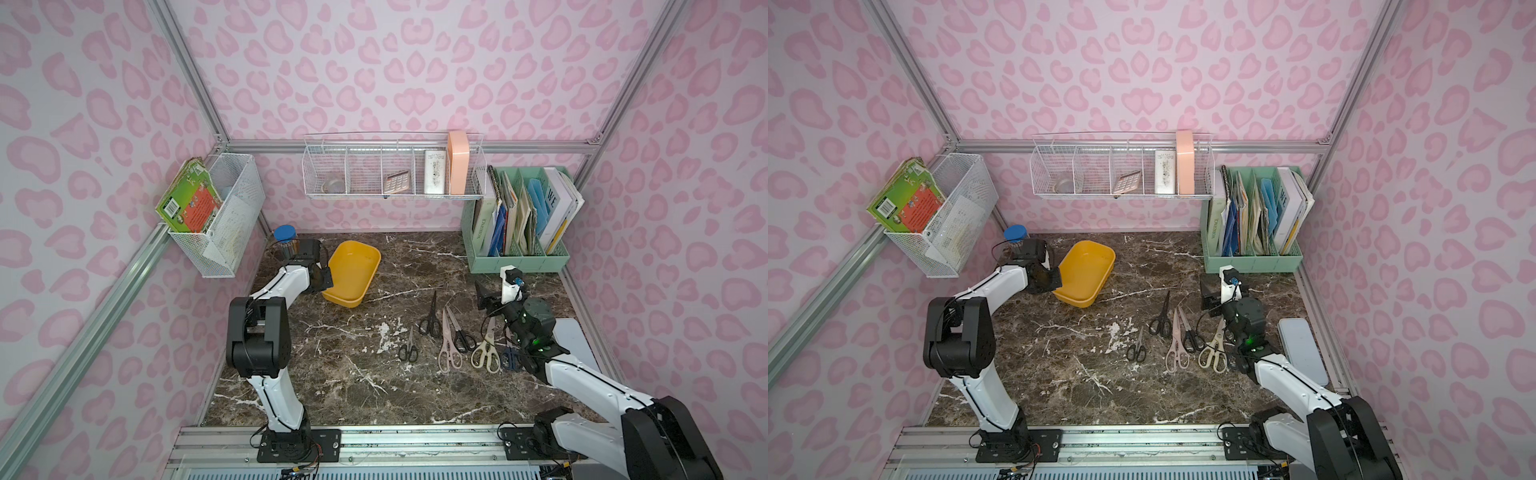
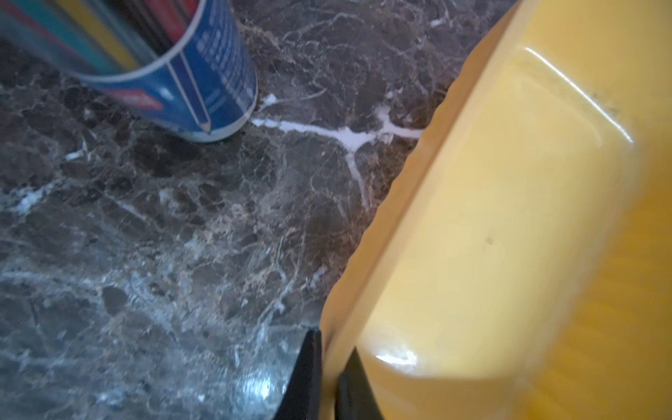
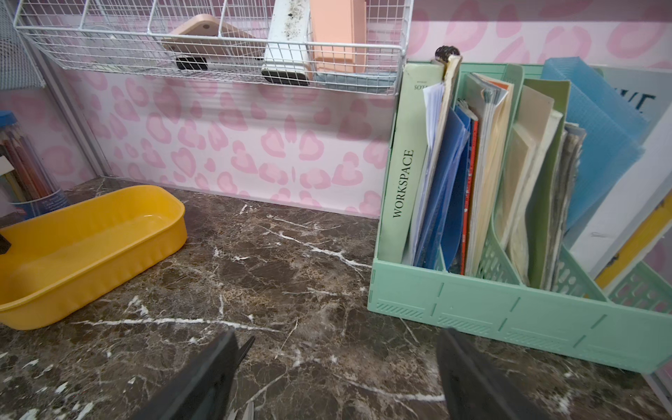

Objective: Put the scissors into the storage box
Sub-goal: Move the storage box to the center of the board.

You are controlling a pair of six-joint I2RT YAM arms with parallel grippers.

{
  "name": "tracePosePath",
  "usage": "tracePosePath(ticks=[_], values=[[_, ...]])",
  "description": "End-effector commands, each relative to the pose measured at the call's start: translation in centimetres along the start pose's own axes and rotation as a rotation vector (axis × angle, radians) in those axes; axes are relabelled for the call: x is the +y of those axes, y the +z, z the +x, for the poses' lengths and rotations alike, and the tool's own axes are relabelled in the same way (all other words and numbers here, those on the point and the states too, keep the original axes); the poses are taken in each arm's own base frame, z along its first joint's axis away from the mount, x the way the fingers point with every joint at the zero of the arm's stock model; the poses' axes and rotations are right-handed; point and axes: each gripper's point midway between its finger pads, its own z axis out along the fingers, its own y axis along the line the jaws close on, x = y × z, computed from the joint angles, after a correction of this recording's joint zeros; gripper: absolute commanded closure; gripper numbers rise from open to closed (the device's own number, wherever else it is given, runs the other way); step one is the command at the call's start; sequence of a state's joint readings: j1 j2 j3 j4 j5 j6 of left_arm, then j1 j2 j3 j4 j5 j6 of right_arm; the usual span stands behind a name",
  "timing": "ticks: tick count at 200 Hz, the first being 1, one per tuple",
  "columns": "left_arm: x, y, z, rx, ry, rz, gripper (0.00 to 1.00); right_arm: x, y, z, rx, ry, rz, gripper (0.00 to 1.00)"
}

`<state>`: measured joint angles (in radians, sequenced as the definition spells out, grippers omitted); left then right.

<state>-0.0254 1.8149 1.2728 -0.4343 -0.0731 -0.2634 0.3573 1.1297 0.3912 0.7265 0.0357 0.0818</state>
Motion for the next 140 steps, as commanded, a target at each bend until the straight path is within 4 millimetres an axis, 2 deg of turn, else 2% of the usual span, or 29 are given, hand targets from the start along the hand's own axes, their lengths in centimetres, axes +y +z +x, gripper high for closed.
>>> tracePosePath(ticks=[1,27,43,73,84,102,114,131,140], values=[[0.2,-2.2,2.9,0.057,0.004,-0.013,1.0,1.7,0.1,0.5,0.026,0.029,-0.084,0.14],[0.2,-5.4,7.1,0.079,-0.129,0.037,1.0,3.0,-0.1,1.8,0.08,0.056,-0.116,0.15],[0.2,-6.5,10.7,0.115,-0.223,0.062,1.0,4.0,-0.6,2.7,0.107,0.112,-0.14,0.15],[-0.3,-9.3,16.4,0.091,-0.318,0.048,1.0,7.7,-0.9,5.3,0.233,0.167,-0.23,0.16],[-0.8,-9.9,17.7,0.074,-0.336,0.07,1.0,8.9,-0.9,6.6,0.308,0.195,-0.252,0.24],[-0.2,-11.0,19.8,0.075,-0.387,0.007,1.0,11.5,-0.9,8.2,0.429,0.264,-0.334,0.29],[-0.3,-11.6,20.1,0.03,-0.379,0.004,1.0,13.2,-1.0,9.5,0.519,0.269,-0.367,0.31],[0.2,-11.6,20.8,0.018,-0.411,-0.013,1.0,14.0,-0.8,11.3,0.651,0.268,-0.35,0.32],[0.4,-11.4,20.9,0.014,-0.429,-0.024,1.0,14.4,-0.6,12.2,0.705,0.276,-0.346,0.36]])
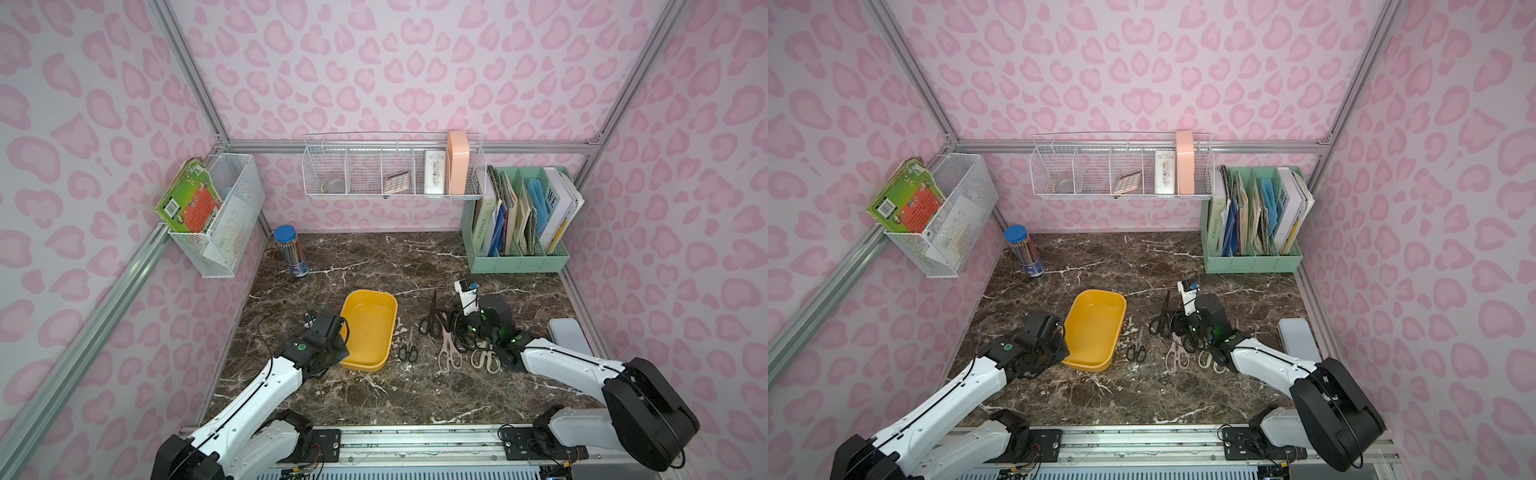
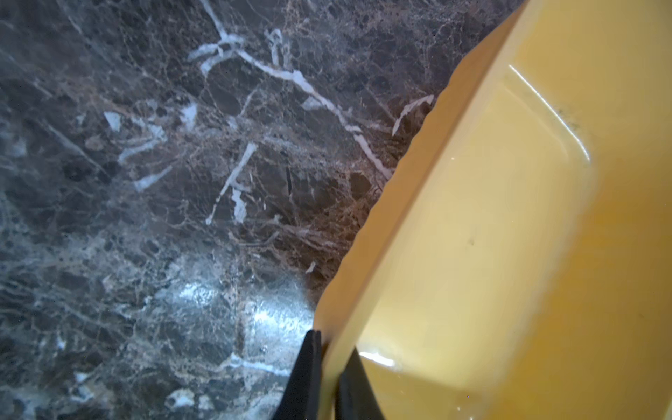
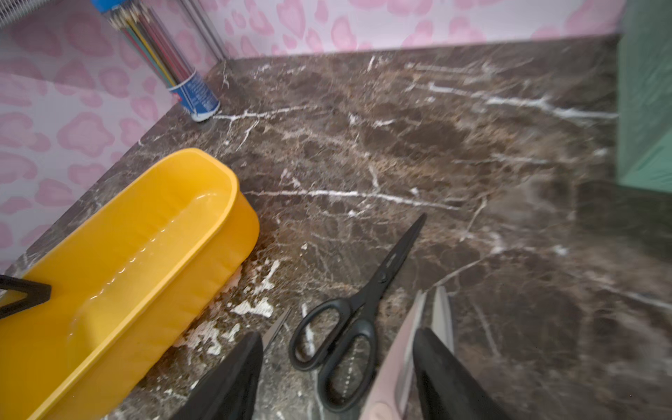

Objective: Put the scissors into the storage box
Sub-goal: Move the storage box to the center of the board.

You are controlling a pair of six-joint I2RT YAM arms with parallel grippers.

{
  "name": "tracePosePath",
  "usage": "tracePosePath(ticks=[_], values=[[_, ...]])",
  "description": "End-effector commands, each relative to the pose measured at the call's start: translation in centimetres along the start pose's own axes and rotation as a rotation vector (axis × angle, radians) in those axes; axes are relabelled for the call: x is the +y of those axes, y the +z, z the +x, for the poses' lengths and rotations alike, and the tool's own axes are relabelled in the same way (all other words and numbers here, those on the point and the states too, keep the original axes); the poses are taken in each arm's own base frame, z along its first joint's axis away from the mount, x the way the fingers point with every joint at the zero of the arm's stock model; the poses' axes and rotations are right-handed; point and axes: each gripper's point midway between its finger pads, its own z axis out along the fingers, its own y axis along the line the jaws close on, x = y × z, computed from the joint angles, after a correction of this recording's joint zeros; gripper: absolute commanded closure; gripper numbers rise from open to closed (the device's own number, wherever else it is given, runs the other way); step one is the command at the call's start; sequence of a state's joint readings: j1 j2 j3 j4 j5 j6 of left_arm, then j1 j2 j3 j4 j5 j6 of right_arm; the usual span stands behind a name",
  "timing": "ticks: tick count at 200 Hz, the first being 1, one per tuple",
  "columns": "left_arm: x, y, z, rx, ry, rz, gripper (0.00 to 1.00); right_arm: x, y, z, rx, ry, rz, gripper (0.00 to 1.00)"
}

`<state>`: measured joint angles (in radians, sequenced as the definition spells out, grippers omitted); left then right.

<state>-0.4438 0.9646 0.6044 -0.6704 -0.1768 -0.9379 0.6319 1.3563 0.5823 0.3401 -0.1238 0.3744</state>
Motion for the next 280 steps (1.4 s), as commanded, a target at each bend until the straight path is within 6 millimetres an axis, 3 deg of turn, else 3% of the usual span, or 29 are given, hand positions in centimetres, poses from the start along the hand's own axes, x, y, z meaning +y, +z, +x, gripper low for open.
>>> tracePosePath(ticks=[1,51,101,127,151,181,208,219,239,264,280], values=[[1.9,0.1,-0.4,-0.061,-0.131,-0.084,1.0,0.1,1.2,3.8,0.213,0.097,0.012,0.36],[0.6,1.5,-1.1,-0.124,-0.177,-0.059,1.0,-0.2,3.5,5.1,0.326,0.095,0.06,0.41],[-1.0,2.5,-1.2,-0.105,-0.177,-0.047,1.0,-0.3,3.7,4.7,0.313,0.079,0.078,0.4],[-2.5,2.9,-1.7,-0.096,-0.093,-0.02,1.0,-0.5,3.8,4.4,0.306,0.061,0.086,0.39],[-2.5,3.4,-1.6,-0.075,-0.039,-0.057,1.0,-0.5,3.6,4.0,0.295,0.054,0.095,0.37],[-2.5,3.2,-1.1,-0.044,-0.036,-0.07,0.76,-0.5,3.1,3.2,0.271,0.032,0.1,0.27],[-1.6,0.8,-1.9,-0.098,-0.06,-0.062,0.71,-0.9,1.7,2.0,0.23,-0.012,0.133,0.26],[-1.2,-1.0,-2.8,-0.143,-0.068,-0.055,0.51,-1.2,0.8,1.6,0.206,-0.027,0.156,0.24],[-1.4,-4.7,-4.6,-0.235,-0.011,-0.013,0.47,-2.3,-1.3,1.1,0.154,-0.025,0.203,0.24],[-6.6,-9.1,-6.9,-0.317,0.322,0.098,0.48,-4.5,-4.6,1.5,0.039,0.033,0.252,0.23],[-11.4,-10.1,-6.1,-0.241,0.537,0.132,0.49,-6.2,-6.8,1.7,-0.06,0.12,0.245,0.23]])
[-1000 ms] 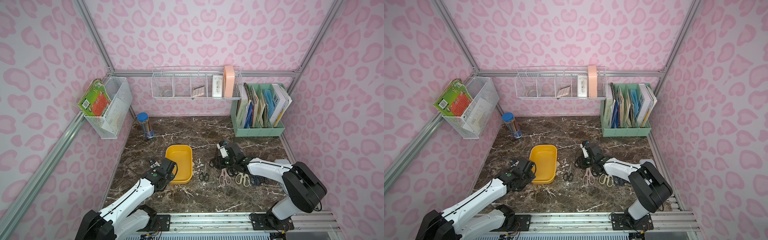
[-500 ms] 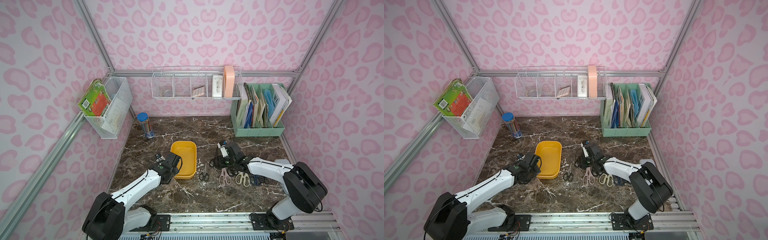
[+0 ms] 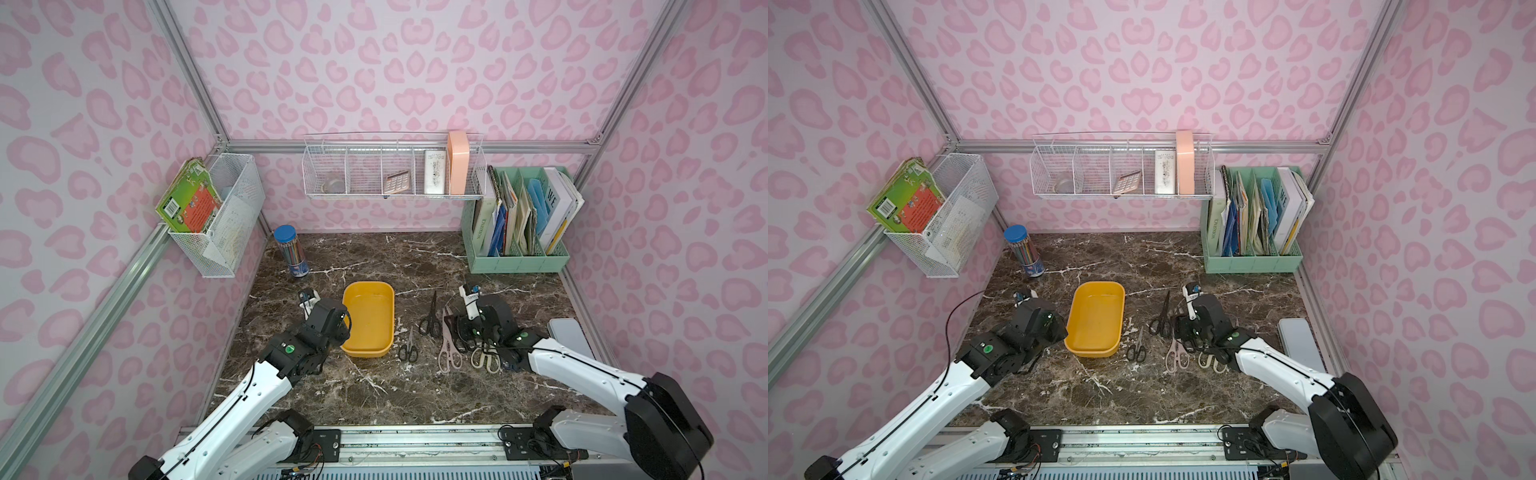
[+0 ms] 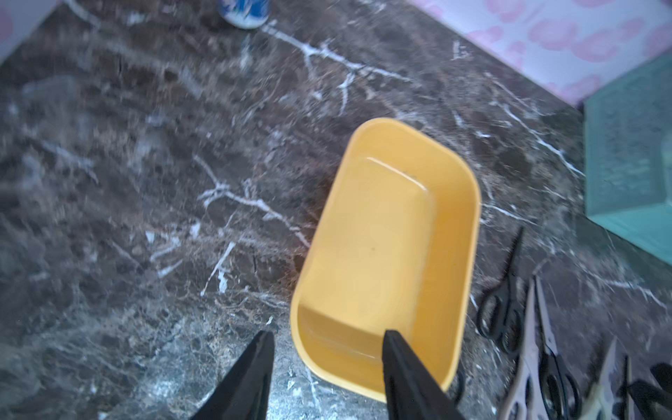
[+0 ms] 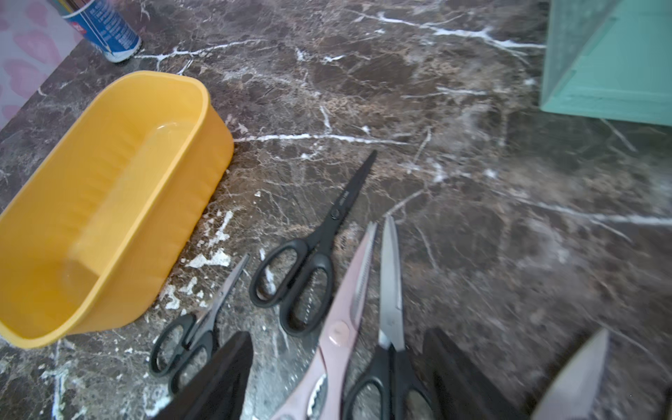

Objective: Put the scissors into the storage box
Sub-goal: Move the storage box to the center of the board, then pick up the scissors from the center of the board.

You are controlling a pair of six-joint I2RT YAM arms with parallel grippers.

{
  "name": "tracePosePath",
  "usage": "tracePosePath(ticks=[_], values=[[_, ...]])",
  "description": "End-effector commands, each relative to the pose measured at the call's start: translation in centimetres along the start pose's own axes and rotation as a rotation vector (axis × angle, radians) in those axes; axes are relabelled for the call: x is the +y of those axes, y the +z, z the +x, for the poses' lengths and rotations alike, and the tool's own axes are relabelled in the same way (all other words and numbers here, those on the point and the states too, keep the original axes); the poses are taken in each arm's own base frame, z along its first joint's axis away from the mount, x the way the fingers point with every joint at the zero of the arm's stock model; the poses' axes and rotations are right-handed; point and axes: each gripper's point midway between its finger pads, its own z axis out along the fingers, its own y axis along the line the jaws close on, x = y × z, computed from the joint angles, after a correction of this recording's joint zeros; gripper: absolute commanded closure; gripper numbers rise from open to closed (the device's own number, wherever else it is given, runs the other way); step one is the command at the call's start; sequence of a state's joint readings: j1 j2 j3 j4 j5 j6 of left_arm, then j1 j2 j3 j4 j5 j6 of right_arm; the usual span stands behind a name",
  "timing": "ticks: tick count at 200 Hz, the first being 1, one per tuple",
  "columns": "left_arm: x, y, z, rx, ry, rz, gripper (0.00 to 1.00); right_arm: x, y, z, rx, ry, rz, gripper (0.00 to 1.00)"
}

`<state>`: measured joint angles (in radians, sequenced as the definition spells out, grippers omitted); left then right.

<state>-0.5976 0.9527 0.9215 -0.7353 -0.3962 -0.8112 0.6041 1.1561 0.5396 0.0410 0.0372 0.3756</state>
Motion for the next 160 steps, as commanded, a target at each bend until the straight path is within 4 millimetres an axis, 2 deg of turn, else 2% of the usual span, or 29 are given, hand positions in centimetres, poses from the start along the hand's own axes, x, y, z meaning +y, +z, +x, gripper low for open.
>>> tracePosePath(ticks=[1,18,25,42,55,66,78,91,105,128,160], values=[[-4.7,-0.5,-0.4,0.072,0.364,0.06,0.49,-2.8,-2.0,-0.4,-0.136,0.118,0.024,0.23],[-10.0,-0.2,2.0,0.207,0.548,0.142,0.5,-4.7,-3.7,0.5,-0.249,0.166,0.034,0.2],[-11.8,0.4,3.7,0.274,0.595,0.165,0.5,-5.0,-4.3,0.9,-0.273,0.16,0.039,0.2],[-14.6,1.5,7.7,0.416,0.587,0.234,0.5,-4.8,-5.5,1.7,-0.304,0.098,0.026,0.2],[-16.0,2.2,10.8,0.527,0.522,0.311,0.49,-5.7,-6.4,2.5,-0.327,0.123,0.07,0.19],[-16.6,2.8,12.9,0.614,0.479,0.345,0.49,-5.4,-7.1,2.6,-0.375,0.115,0.044,0.2],[-16.3,3.6,15.0,0.704,0.467,0.323,0.48,-4.7,-8.3,2.0,-0.468,0.091,-0.005,0.2],[-16.1,4.5,16.6,0.785,0.482,0.288,0.49,-4.0,-9.8,1.2,-0.578,0.06,-0.043,0.23],[-16.2,5.4,17.8,0.837,0.503,0.266,0.5,-4.3,-10.9,0.7,-0.642,0.073,-0.026,0.24],[-16.0,6.4,18.5,0.853,0.502,0.226,0.53,-2.9,-9.9,1.2,-0.578,0.029,-0.084,0.27],[-16.2,7.6,17.6,0.794,0.537,0.181,0.55,-3.6,-9.2,1.5,-0.54,0.042,-0.027,0.26]])
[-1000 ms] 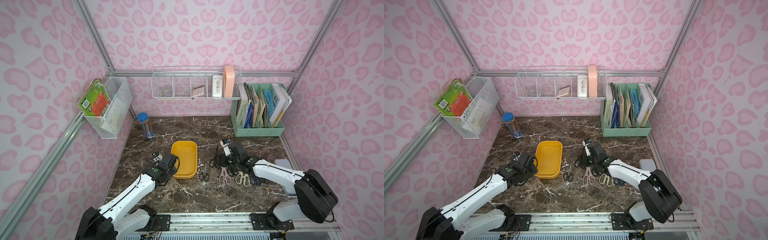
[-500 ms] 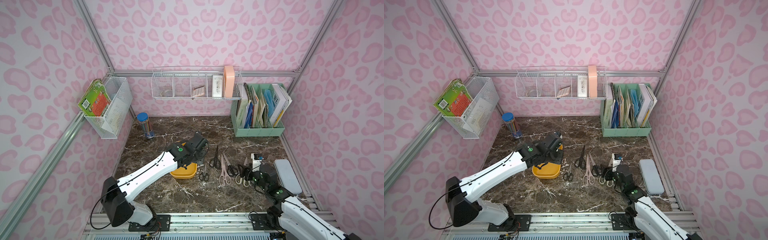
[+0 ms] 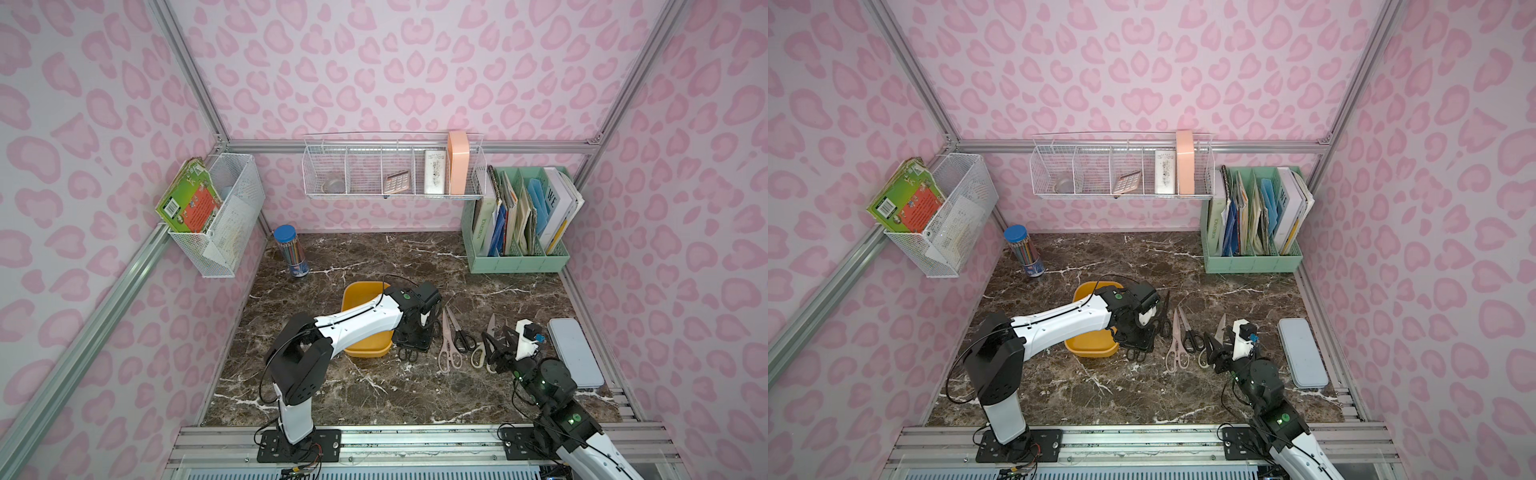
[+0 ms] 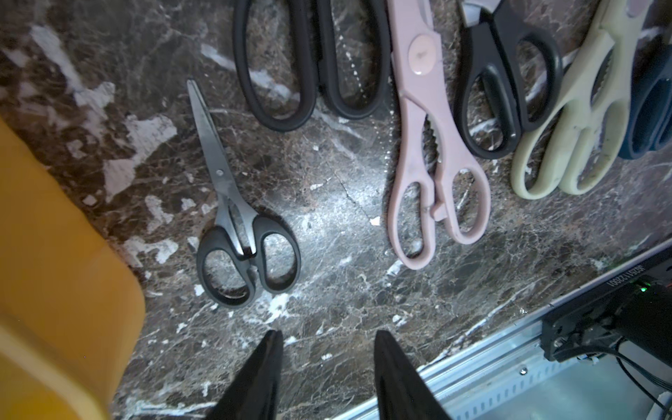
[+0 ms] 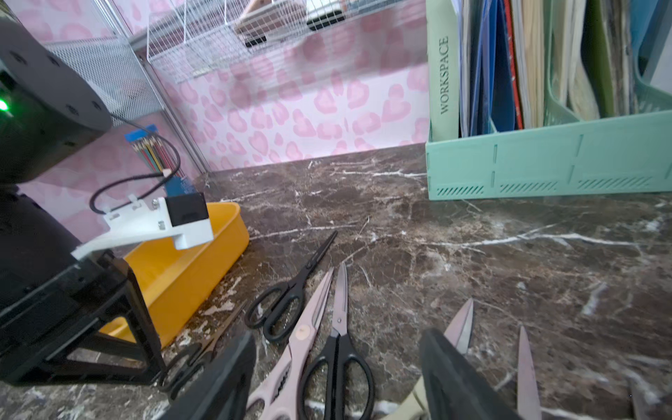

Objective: Put the scissors into the storage box
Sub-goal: Pick up the scissors from the center of the board.

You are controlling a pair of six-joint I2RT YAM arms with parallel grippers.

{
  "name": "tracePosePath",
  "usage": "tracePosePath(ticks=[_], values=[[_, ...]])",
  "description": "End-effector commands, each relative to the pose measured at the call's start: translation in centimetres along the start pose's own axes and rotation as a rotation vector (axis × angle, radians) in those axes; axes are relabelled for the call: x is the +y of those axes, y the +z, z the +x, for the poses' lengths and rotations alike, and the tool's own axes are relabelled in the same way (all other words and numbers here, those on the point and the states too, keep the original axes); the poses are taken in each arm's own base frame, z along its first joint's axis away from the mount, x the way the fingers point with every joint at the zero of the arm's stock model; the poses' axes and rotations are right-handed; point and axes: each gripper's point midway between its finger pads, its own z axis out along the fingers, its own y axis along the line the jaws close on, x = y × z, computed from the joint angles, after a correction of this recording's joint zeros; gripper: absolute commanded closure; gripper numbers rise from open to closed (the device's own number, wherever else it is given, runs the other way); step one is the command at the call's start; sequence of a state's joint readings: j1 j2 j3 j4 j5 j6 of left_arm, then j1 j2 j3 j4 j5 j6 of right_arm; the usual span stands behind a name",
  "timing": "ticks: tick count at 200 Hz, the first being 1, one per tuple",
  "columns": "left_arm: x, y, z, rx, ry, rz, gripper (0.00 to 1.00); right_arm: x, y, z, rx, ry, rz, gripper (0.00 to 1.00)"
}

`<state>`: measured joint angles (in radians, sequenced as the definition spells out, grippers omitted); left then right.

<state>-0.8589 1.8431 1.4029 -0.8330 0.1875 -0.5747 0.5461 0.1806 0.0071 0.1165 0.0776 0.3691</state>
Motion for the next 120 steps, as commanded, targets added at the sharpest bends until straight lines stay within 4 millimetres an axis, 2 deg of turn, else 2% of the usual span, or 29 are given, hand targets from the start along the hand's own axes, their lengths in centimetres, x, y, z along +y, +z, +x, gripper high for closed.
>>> tracePosePath(ticks=[1,10,14,30,63,120], values=[[0.6,-0.2,-0.7,-0.016,0.006,-0.049,0.54,-0.3,0.1,-0.5,-0.019,-0.013,0.028,0.26],[1.0,-0.1,-1.1,-0.03,0.017,-0.077,0.54,-0.2,0.1,-0.6,-0.021,-0.013,0.024,0.26],[0.4,-0.7,-2.2,-0.062,0.027,-0.069,0.54,-0.3,0.0,-0.6,-0.024,-0.012,0.026,0.26],[-0.2,-0.8,-4.0,-0.095,0.041,-0.073,0.54,-0.3,-0.2,-0.8,-0.039,-0.01,0.027,0.26],[-2.3,0.6,-7.0,-0.108,0.06,-0.021,0.55,-0.2,-0.2,-0.9,-0.045,-0.011,0.02,0.26],[-1.0,3.6,-9.1,-0.08,0.024,-0.073,0.59,0.6,0.1,-0.4,-0.015,-0.038,-0.009,0.28]])
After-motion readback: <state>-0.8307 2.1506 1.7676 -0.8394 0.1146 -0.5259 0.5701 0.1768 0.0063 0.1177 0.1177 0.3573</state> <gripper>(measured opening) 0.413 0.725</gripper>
